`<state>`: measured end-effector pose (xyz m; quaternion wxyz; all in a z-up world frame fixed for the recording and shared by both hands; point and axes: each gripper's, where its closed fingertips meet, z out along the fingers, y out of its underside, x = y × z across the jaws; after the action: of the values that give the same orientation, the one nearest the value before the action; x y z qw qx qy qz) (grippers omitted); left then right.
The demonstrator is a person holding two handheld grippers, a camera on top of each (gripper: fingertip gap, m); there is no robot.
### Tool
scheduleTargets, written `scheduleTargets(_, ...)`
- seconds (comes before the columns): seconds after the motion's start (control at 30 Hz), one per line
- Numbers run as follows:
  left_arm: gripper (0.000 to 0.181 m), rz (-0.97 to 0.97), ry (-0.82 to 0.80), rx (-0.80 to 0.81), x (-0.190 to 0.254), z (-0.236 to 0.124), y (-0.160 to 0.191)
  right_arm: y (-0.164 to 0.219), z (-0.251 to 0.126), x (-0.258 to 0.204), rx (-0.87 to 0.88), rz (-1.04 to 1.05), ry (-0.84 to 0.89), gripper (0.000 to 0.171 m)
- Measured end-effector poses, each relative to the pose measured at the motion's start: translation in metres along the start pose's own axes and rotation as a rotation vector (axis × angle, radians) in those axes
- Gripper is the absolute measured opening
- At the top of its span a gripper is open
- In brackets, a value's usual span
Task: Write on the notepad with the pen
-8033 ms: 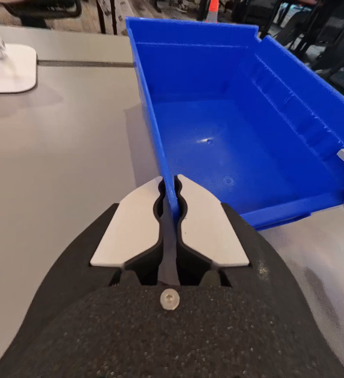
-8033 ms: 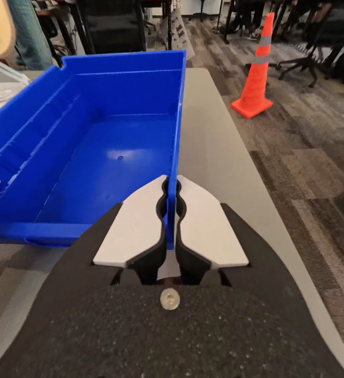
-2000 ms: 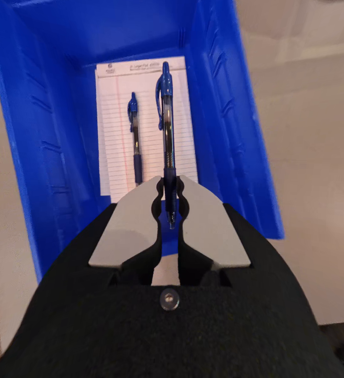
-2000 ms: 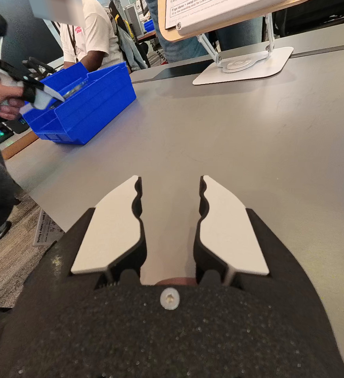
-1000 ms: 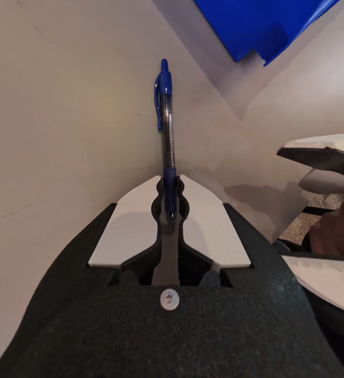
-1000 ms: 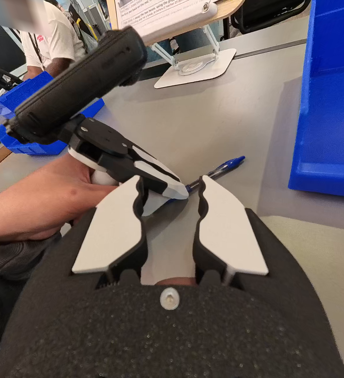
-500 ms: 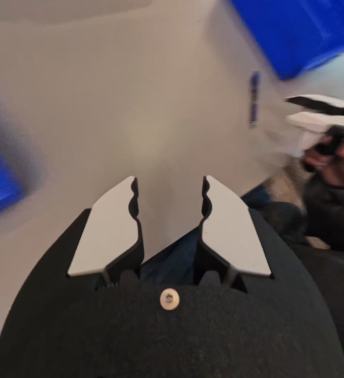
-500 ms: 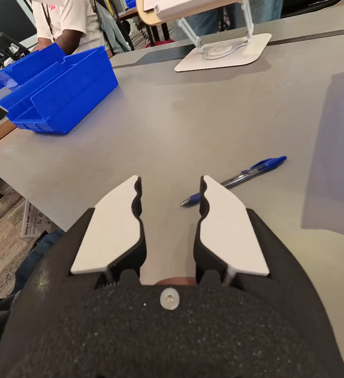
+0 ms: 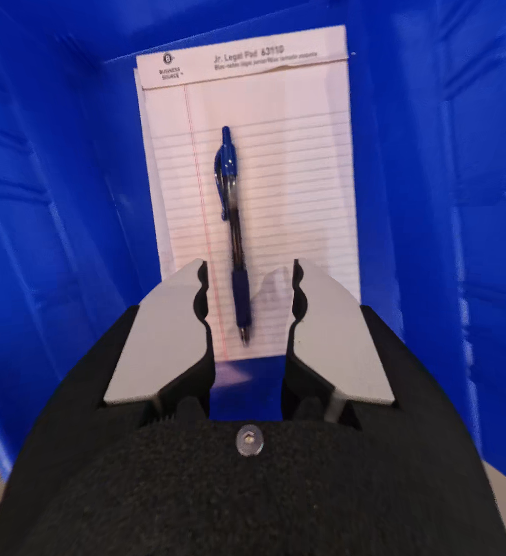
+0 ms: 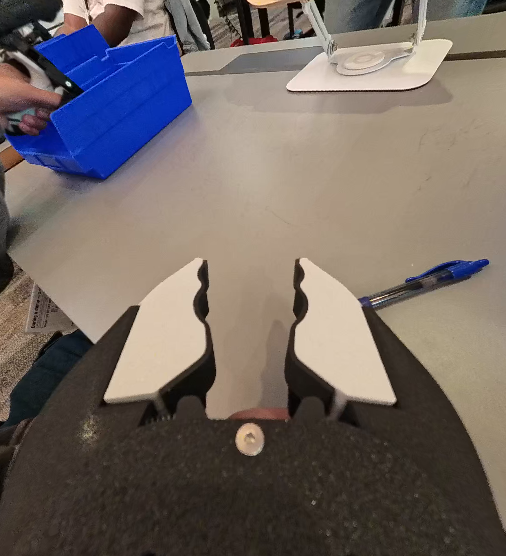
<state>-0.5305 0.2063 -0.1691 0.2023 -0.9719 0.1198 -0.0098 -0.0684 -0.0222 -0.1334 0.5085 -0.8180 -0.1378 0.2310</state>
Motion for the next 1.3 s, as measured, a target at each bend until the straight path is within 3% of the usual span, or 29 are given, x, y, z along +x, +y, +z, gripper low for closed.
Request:
scheduleTargets(0.17, 0.047, 0.006, 0.002, -0.058, 0.000, 0.020, -0.003, 0.003, -0.004, 0.010, -0.002, 0.026, 0.014, 0.054)
scheduleTargets(0.23, 0.031, -0.009, 0.008, -0.052, 0.002, 0.021, -0.004, 0.003, -0.006, 0.014, 0.001, 0.037, 0.016, 0.054)
scheduleTargets(0.27, 0.010, -0.014, 0.002, -0.053, 0.001, 0.020, -0.003, 0.003, -0.008, 0.016, 0.004, 0.043, 0.017, 0.054)
scheduleTargets(0.4, 0.010, -0.031, 0.020, -0.039, 0.007, 0.013, 0.000, 0.002, -0.010, 0.019, 0.008, 0.066, 0.006, 0.054)
scheduleTargets(0.5, 0.010, -0.048, 0.021, 0.033, 0.013, -0.016, -0.002, 0.001, -0.012, 0.019, 0.014, 0.071, 0.003, 0.053)
scheduleTargets(0.6, 0.010, -0.048, 0.059, 0.165, 0.036, -0.074, -0.006, 0.000, -0.015, 0.018, 0.021, 0.069, 0.001, 0.053)
scheduleTargets(0.73, 0.010, 0.036, 0.207, 0.344, 0.121, -0.157, -0.003, -0.004, -0.020, 0.019, 0.035, 0.063, 0.010, 0.053)
scheduleTargets(0.83, 0.010, 0.195, 0.308, 0.373, 0.217, -0.179, 0.013, -0.008, -0.023, 0.022, 0.046, 0.060, 0.015, 0.053)
scheduleTargets(0.93, 0.010, 0.322, 0.402, 0.322, 0.310, -0.160, 0.031, -0.013, -0.026, 0.025, 0.060, 0.054, 0.024, 0.053)
scheduleTargets(1.07, 0.010, 0.392, 0.536, 0.176, 0.412, -0.108, 0.051, -0.013, -0.028, 0.030, 0.063, 0.049, 0.039, 0.052)
scheduleTargets(1.2, 0.010, 0.396, 0.559, 0.058, 0.468, -0.065, 0.059, -0.010, -0.029, 0.033, 0.059, 0.059, 0.042, 0.052)
scheduleTargets(1.3, 0.010, 0.406, 0.516, 0.009, 0.487, -0.043, 0.058, -0.007, -0.031, 0.033, 0.052, 0.063, 0.043, 0.052)
